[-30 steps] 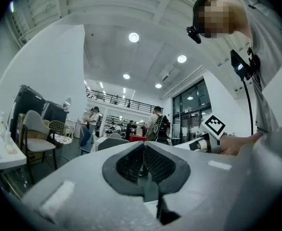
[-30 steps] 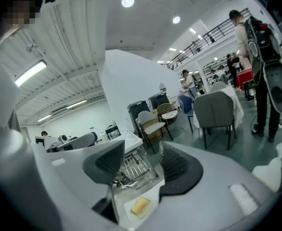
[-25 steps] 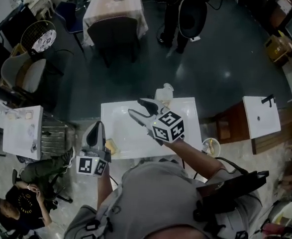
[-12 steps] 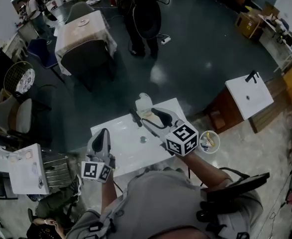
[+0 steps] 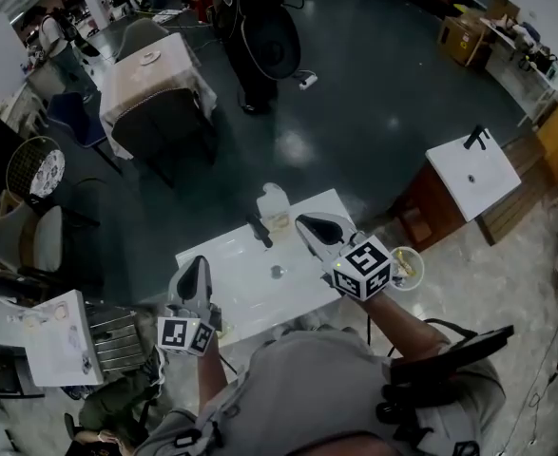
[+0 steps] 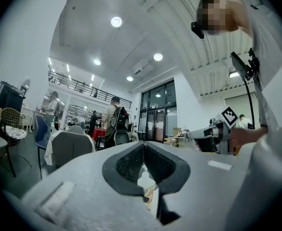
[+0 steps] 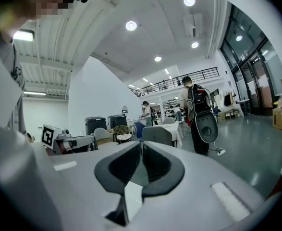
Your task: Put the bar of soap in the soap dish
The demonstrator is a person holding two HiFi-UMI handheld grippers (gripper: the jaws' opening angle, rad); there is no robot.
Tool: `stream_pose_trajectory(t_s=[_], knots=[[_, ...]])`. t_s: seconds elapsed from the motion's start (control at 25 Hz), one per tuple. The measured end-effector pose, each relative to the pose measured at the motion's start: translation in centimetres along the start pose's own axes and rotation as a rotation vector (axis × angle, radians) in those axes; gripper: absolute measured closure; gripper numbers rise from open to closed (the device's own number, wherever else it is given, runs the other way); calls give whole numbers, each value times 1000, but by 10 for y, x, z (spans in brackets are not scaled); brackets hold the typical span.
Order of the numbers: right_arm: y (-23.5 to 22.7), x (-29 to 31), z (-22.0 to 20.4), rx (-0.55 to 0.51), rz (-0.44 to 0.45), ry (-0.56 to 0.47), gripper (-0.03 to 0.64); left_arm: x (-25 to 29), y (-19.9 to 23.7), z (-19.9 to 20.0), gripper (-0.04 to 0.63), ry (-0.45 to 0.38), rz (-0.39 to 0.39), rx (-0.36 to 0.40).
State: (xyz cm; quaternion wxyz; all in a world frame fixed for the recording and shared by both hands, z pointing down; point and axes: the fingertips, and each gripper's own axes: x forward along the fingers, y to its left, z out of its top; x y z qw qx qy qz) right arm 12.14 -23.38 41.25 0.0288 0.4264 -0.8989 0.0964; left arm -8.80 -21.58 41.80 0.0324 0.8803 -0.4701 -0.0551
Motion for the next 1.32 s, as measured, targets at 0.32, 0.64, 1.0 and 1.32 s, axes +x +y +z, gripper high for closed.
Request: stream_pose_trajectory(t_s=[0.32,0.64,1.0,1.32], knots=[[8,12,-2,-15,14,11,614,-11,12,-6,594,-7,10,-11],[8,23,-2,-24,10,19,614,-14,22,-8,594,-13,24,-23],[9,30,-5,-29,6,36,614,-14,29,-13,594,-21,28,-40],[8,34,-2,-53,13,35,614,-12,28,-15,594,-15,29,-39]])
